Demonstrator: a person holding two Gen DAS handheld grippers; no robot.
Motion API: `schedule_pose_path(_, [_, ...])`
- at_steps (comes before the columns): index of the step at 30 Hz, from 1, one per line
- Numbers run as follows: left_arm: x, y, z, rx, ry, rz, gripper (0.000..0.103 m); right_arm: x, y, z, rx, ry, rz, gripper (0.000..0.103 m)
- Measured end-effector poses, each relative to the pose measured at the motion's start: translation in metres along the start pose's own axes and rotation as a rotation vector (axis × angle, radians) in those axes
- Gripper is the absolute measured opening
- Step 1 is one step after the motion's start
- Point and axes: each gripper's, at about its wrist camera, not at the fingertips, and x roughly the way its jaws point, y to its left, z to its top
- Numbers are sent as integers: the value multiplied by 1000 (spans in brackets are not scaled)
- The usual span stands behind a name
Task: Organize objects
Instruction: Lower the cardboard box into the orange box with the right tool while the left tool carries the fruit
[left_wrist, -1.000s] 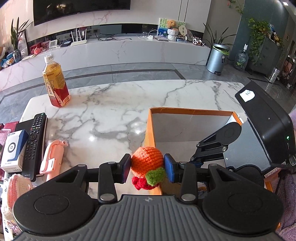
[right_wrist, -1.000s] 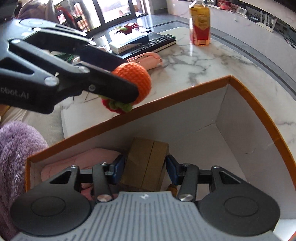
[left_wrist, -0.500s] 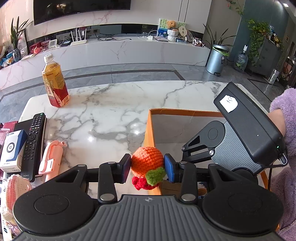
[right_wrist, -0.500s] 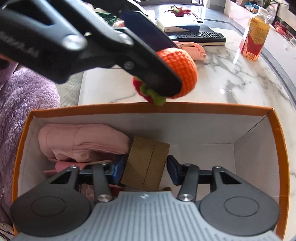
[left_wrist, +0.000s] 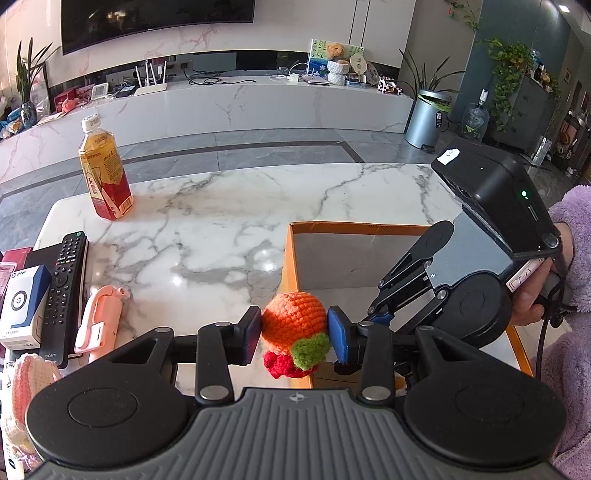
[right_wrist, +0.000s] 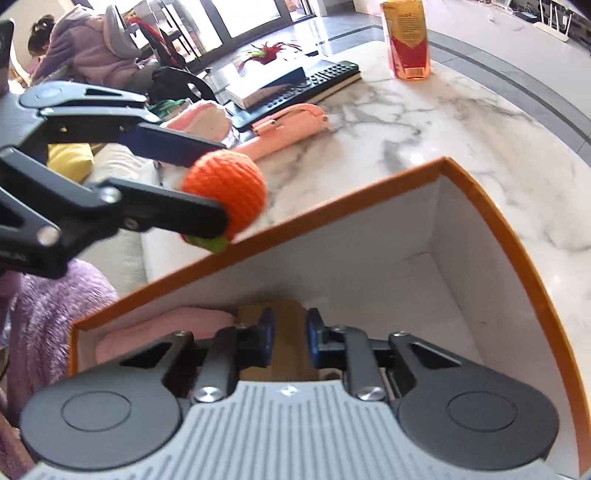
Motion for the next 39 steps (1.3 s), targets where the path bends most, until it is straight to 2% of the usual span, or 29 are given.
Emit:
schedule_pose_path(3, [2,1,0,-2,0,1,45,4,-8,-1,55,0,46,20])
schedule_pose_path(8, [2,1,1,-4,1,2,45,16,-12,-1,93,-9,69,18])
schedule_pose_path(18, [0,1,3,-12,-11,-3,45,22,-15,4,64,-41,104,18])
schedule_pose_path(22, [-11,-6,5,9,-33,-22,45,7,-7,-1,62,-71,60,24])
schedule_pose_path(26, [-22,-24,4,74,-31,-106,46,-18,4,-17,75,-72,-46,24])
schedule_pose_path(31, [-11,-52,-7,121,42,-215,45,-43,11,-49,91,-64,-137,24])
schedule_pose_path(35, [9,-69,-18,143,120,-258,45,-50,8,-71,106,-38,-242,24])
schedule_pose_path(39, [29,-78,-26,149,191,-292,45,-51,3,-85,124,-26,-287,23])
